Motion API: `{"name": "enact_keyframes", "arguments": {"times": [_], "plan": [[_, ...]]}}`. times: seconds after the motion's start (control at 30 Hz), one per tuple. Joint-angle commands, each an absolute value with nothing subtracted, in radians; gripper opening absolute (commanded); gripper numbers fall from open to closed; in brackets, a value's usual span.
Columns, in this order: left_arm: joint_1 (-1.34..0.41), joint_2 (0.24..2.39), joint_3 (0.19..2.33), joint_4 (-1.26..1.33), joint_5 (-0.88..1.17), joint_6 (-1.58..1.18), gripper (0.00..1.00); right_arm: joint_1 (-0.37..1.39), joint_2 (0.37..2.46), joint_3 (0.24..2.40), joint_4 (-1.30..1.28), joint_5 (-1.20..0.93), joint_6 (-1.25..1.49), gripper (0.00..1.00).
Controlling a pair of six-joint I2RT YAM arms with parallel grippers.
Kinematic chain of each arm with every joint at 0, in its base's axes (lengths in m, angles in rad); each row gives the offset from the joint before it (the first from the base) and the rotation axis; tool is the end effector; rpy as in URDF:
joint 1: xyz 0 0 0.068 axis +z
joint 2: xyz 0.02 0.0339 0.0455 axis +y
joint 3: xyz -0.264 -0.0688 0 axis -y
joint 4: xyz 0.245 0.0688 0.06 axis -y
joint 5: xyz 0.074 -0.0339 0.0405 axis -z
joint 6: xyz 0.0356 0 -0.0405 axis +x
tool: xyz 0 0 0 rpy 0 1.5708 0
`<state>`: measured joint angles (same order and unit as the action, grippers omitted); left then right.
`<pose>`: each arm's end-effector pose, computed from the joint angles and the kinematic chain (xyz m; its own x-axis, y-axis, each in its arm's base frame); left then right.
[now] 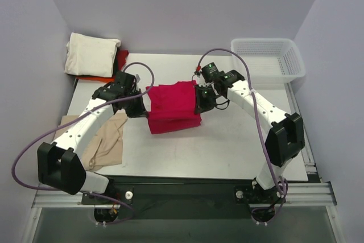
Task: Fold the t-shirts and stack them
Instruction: Fold the long partially folded tshirt into a neat square
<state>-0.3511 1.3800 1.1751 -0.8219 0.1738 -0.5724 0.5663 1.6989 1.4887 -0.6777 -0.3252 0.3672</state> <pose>0.2594 -0.1016 0.2883 -0.9044 -0.2369 -0.3549 -0.0798 0.9110 -0.4047 0.3094 0.2102 0.2993 -0.8546 -0.1402 -0.5000 -0.3983 0.7948 0.4579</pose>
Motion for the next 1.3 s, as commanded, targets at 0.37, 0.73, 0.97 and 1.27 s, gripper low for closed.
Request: {"name": "enact_keyframes", "arguments": {"times": [0.37,0.73,0.97,1.27], "plan": [[-0.288,1.589,1.403,-0.721,0.084,-0.514,0.00,0.488,1.904,1.735,-0.732,-0.313,0.330,0.00],[-0.252,1.738,1.563,-0.713,0.100,-0.483,0.00,0.454,2.008,1.885,-0.732,-0.314,0.342,0.00],[-0.238,1.888,1.707,-0.715,0.101,-0.482,0.00,0.419,2.150,2.032,-0.732,-0.337,0.342,0.00],[-0.213,2.103,1.870,-0.701,0.072,-0.508,0.00,0.367,2.374,2.246,-0.709,-0.371,0.353,0.02]]}}
